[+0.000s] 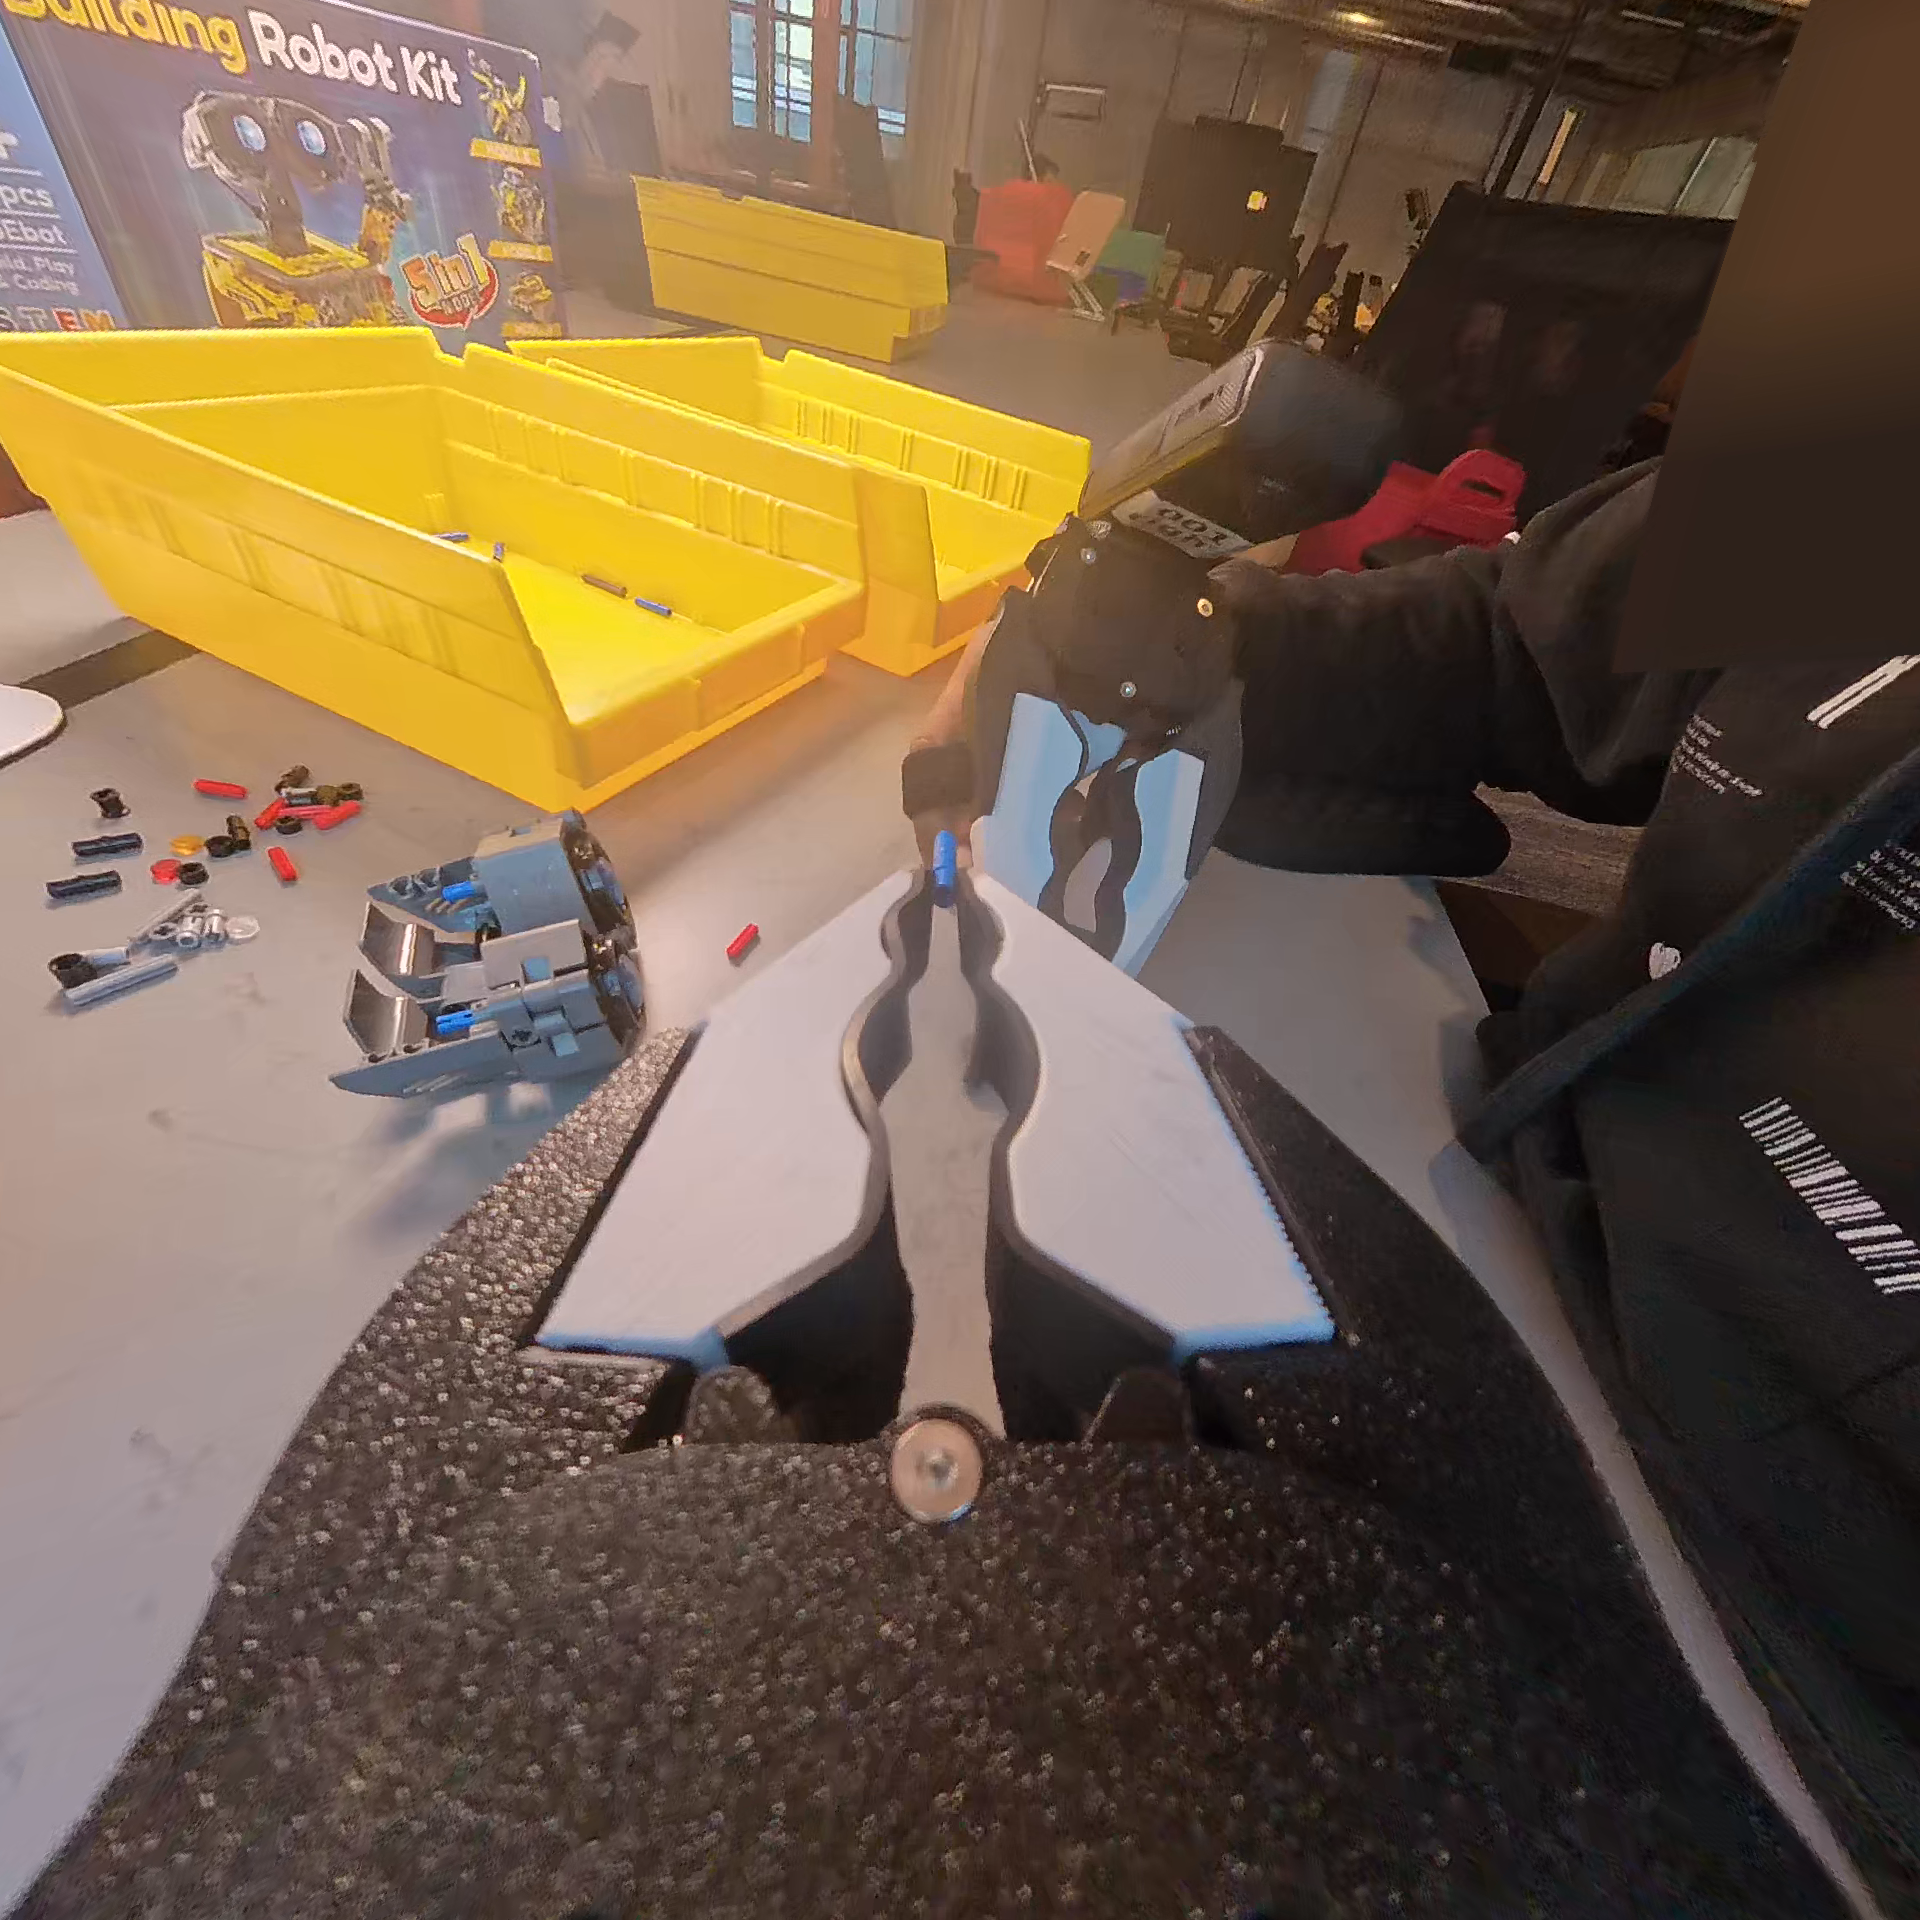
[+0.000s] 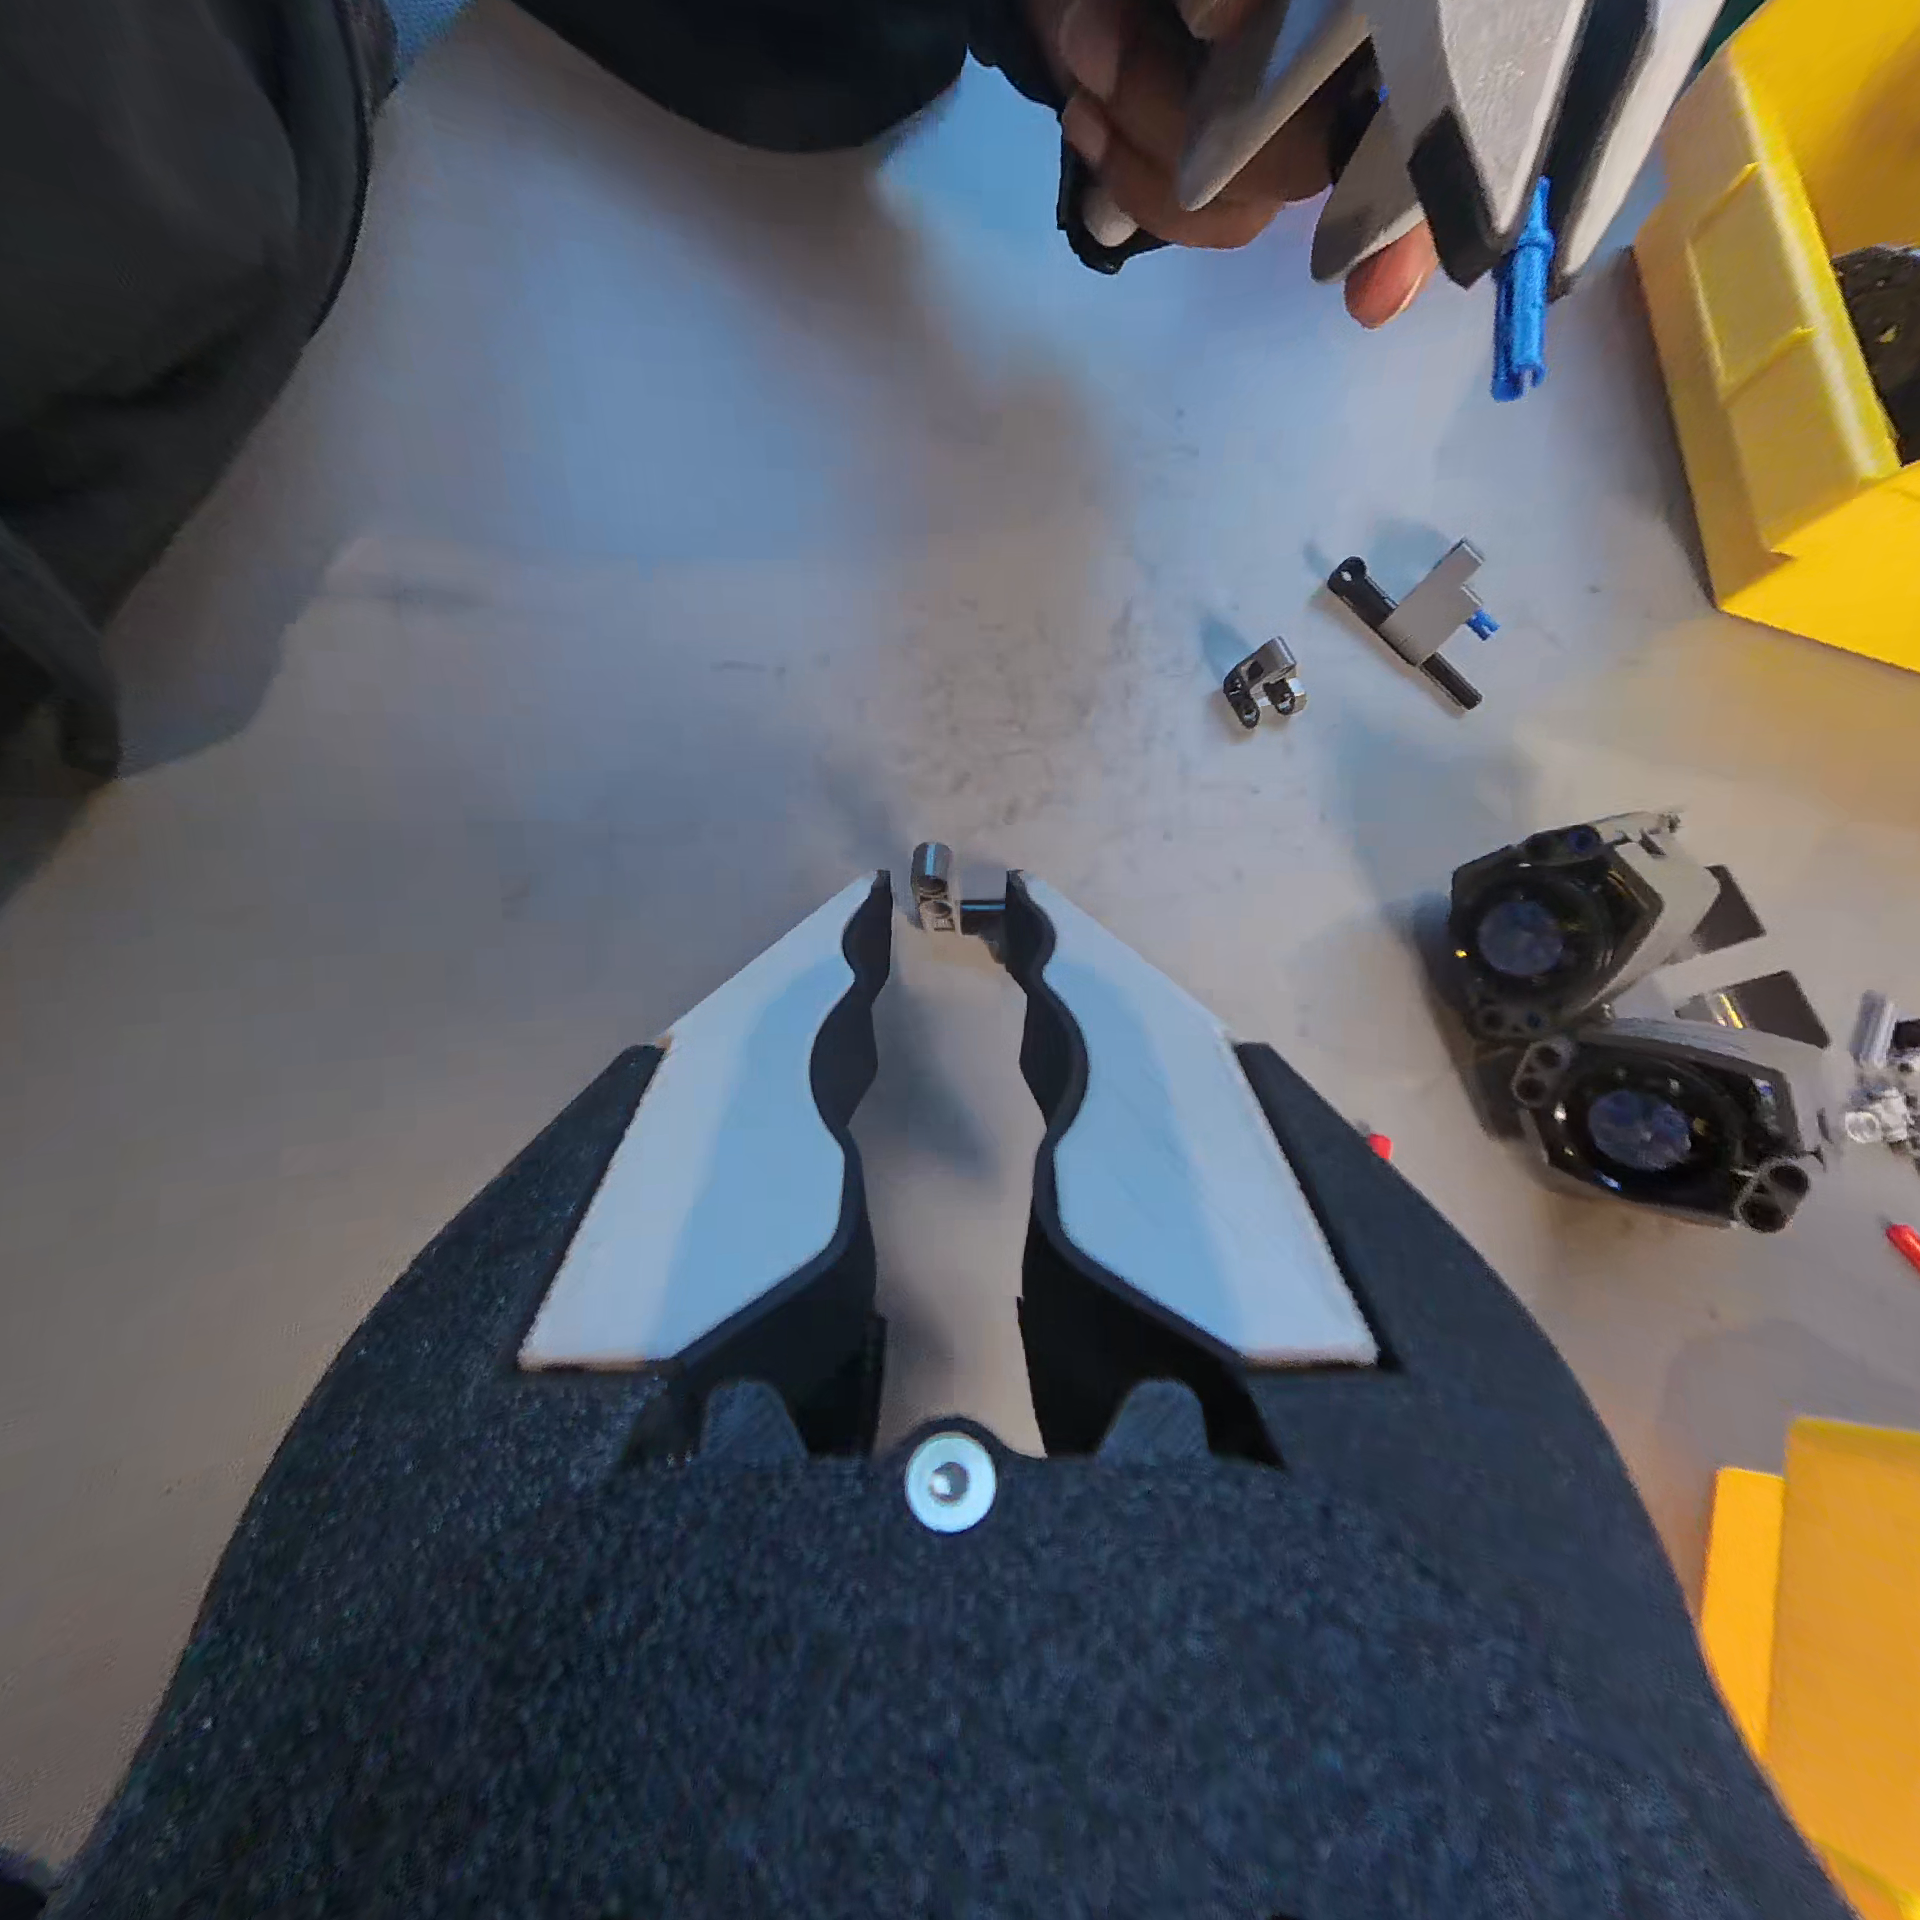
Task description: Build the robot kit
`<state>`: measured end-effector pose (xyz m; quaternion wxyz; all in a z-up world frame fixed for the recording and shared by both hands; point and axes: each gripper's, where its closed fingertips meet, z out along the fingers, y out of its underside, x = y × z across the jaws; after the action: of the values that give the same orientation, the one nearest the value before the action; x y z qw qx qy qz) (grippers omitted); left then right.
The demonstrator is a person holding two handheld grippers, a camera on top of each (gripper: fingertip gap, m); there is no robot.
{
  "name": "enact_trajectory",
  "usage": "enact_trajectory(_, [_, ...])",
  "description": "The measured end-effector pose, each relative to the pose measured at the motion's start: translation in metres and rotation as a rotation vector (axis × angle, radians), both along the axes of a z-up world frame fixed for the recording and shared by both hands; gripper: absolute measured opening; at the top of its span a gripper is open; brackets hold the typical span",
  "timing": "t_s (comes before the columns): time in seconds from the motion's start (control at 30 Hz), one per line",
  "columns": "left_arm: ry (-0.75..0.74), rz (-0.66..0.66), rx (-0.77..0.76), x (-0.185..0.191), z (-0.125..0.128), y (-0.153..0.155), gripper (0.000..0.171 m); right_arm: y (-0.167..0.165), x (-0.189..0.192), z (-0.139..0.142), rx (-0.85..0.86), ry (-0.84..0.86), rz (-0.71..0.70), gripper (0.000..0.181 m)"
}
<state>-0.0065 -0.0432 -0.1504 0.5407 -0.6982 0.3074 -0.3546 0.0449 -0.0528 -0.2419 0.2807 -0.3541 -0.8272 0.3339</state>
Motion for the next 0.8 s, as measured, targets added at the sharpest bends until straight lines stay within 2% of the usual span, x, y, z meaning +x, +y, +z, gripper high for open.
enact_trajectory(0.1, [0.001, 0.000, -0.009, 0.000, -0.003, 0.001, 0.003, -0.002, -0.007, -0.008, 0.002, 0.001, -0.013, 0.006])
enact_trajectory(0.17, [-0.011, -0.005, -0.011, 0.001, -0.003, 0.001, 0.003, -0.006, -0.010, 0.000, -0.108, -0.004, -0.035, 0.005])
enact_trajectory(0.27, [-0.048, -0.024, 0.003, 0.007, 0.005, -0.004, 0.003, 0.002, -0.013, 0.050, -0.409, 0.116, -0.095, 0.006])
enact_trajectory(0.33, [-0.071, -0.042, 0.016, 0.014, 0.011, -0.008, 0.003, 0.005, -0.010, 0.084, -0.620, 0.200, -0.087, 0.006])
enact_trajectory(0.4, [-0.078, -0.053, 0.028, 0.020, 0.013, -0.011, 0.003, 0.003, -0.009, 0.097, -0.752, 0.237, -0.071, 0.006])
enact_trajectory(0.53, [-0.083, -0.074, 0.036, 0.029, 0.014, -0.016, 0.003, -0.002, -0.013, 0.095, -0.827, 0.226, -0.063, 0.005])
enact_trajectory(0.8, [0.019, -0.099, 0.040, 0.036, 0.004, -0.021, 0.003, -0.008, -0.015, 0.088, -0.809, 0.189, -0.047, 0.005])
